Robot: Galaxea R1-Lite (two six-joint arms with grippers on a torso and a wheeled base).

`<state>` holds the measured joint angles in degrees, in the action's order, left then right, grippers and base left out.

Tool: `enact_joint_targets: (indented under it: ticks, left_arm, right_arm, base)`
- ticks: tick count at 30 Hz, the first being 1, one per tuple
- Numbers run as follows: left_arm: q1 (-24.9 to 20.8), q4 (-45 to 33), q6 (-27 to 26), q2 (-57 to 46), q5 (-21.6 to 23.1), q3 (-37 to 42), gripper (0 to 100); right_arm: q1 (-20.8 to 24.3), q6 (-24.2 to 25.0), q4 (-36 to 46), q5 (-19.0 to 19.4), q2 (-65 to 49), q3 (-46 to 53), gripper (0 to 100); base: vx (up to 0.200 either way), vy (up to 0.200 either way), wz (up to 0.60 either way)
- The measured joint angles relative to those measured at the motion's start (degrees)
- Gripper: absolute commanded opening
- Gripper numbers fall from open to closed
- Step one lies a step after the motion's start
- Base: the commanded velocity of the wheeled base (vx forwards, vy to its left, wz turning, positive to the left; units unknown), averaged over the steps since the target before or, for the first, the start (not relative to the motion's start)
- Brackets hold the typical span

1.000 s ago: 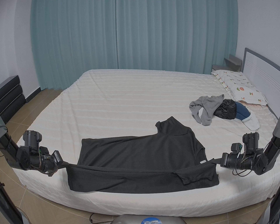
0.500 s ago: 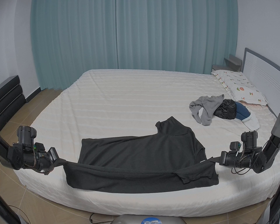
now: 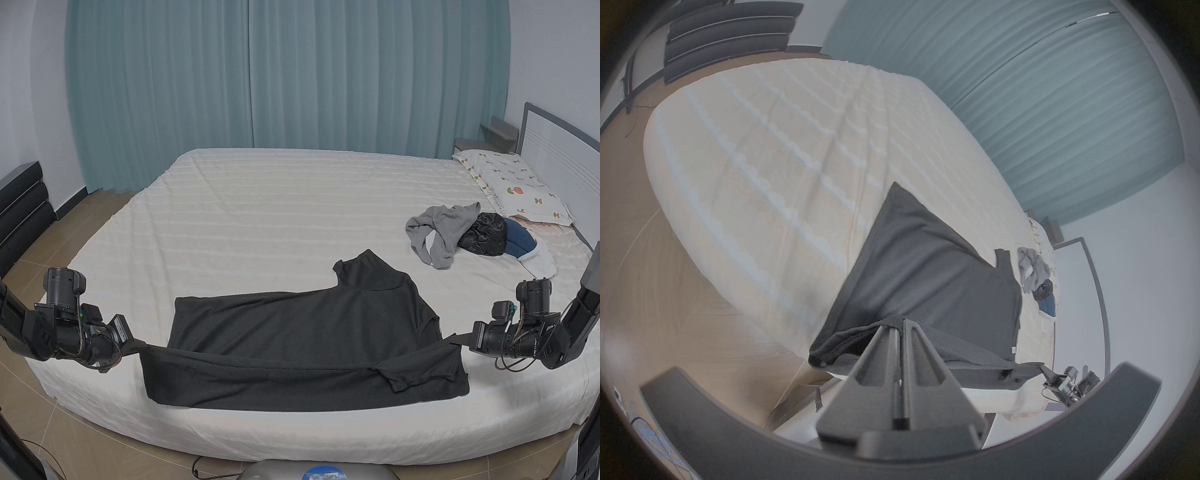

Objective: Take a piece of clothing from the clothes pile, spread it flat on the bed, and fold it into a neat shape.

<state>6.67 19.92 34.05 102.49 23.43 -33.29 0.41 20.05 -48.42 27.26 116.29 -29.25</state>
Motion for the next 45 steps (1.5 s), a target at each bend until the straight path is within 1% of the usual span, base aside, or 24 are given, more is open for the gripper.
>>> enact_joint_targets:
  ticks: [4,20,23,25,30,37,39,42,45]
  left_arm:
    - [0.11,0.17,-0.02,3.99,-1.16,-1.51,0]
    - [0.6,0.2,0.4,16.23,-1.6,-9.18,0]
    - [0.85,0.17,0.46,16.97,-1.73,-9.81,0]
    - [0.93,0.16,0.51,17.03,-1.78,-9.81,0]
    - [1.21,-0.13,0.55,15.18,-1.78,-8.92,0]
    - [2.15,-0.35,0.09,9.56,-1.73,-6.42,0]
    - [2.32,-0.41,-0.48,7.81,-1.71,-4.94,0]
    - [2.58,-0.51,-3.36,5.47,-1.71,-2.26,0]
    - [2.69,-0.71,-4.52,3.99,-1.76,-0.39,0]
  right_arm:
    - [0.02,0.02,0.15,0.0,0.63,-1.04,0]
    - [0.16,0.11,0.79,-0.05,5.11,-6.61,0]
    - [0.16,1.73,0.72,-0.05,5.49,-7.5,0]
    - [0.16,2.68,0.61,-0.05,5.41,-7.77,0]
    - [0.0,3.04,0.66,0.24,3.84,-6.61,0]
    - [-1.43,3.04,0.68,1.54,-1.9,-0.66,0]
    - [-1.95,2.85,0.72,1.94,-4.0,1.68,0]
    - [-2.54,2.58,0.72,2.27,-6.91,5.13,0]
    - [-2.76,2.02,0.72,2.35,-8.7,7.34,0]
  base:
    - [0.0,0.0,0.0]
    - [0.0,0.0,0.0]
    - [0.0,0.0,0.0]
    - [0.0,0.0,0.0]
    - [0.0,0.0,0.0]
    - [0.0,0.0,0.0]
    - [0.0,0.0,0.0]
    - [0.0,0.0,0.0]
    - [0.0,0.0,0.0]
